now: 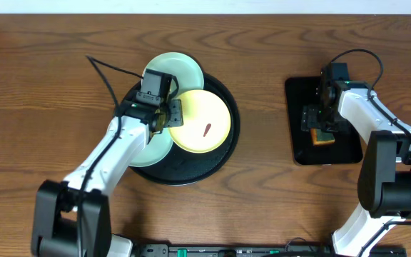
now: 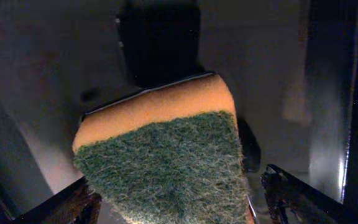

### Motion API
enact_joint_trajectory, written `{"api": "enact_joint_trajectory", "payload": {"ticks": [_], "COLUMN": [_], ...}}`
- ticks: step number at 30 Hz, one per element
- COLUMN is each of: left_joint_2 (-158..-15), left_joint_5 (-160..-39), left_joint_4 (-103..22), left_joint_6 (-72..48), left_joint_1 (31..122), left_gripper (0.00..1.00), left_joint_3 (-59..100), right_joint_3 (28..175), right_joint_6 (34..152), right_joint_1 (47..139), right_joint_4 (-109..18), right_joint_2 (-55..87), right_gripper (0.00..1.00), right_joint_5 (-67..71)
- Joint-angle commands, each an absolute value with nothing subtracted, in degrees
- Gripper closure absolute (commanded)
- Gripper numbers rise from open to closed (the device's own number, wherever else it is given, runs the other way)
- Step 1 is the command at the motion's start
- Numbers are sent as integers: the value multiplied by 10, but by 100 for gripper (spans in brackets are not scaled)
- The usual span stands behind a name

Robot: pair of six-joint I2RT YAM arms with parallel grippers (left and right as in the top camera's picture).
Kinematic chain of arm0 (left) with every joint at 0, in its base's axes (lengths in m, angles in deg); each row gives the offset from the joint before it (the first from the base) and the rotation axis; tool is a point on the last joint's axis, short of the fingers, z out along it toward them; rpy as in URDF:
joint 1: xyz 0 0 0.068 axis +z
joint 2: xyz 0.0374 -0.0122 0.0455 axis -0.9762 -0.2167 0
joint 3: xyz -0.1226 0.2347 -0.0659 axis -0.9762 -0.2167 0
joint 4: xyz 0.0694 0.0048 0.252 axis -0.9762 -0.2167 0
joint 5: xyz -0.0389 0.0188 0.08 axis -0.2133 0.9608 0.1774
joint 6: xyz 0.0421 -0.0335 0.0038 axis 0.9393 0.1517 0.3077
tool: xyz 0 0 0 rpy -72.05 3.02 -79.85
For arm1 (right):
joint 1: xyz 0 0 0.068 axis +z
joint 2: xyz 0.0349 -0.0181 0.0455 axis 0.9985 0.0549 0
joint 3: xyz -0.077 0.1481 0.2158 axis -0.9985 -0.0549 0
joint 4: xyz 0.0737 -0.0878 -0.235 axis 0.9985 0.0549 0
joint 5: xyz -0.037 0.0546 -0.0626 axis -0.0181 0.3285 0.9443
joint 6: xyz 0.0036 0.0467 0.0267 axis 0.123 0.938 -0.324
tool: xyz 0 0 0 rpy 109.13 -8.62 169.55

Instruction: Clean dirty plates on tray and stack at the side

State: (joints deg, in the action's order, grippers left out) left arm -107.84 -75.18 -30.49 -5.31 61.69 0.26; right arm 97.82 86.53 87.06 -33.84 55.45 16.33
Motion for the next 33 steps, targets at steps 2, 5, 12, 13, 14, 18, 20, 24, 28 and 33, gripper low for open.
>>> {"api": "enact_joint_trajectory", "payload": {"ticks": [2,5,12,13,14,18,20,24,28,33], "left_joint_2": [-1130,-1141,-1141,-1142,-1144,-1157,-1164,-1174,-1174,-1174], "left_joint_5": [-818,-816,-805,-812,-829,-893,-893,-893,-891,-891], "left_joint_4": [-301,-299,-274,-274,-274,-279,-284,-296,-291,-292], "left_joint_6": [20,31,27,26,26,26,26,26,26,26], "left_joint_1": [618,618,618,618,617,615,615,615,616,615], "left_gripper": [45,48,55,56,57,57,58,58,66,73], "left_joint_3": [3,3,3,3,3,1,1,0,0,0], "right_joint_3": [973,973,973,973,973,973,973,973,973,973], "right_joint_6": [861,861,861,861,861,861,861,861,861,861], "right_joint_1": [869,869,869,869,869,869,869,869,869,869], "right_joint_4": [-338,-338,-338,-338,-338,-338,-338,-338,-338,-338], "right_joint_2": [569,569,569,569,569,569,569,569,569,569], "right_gripper": [19,20,20,20,20,20,20,20,20,20], "right_joint_5": [173,173,173,173,173,173,173,173,173,173]}}
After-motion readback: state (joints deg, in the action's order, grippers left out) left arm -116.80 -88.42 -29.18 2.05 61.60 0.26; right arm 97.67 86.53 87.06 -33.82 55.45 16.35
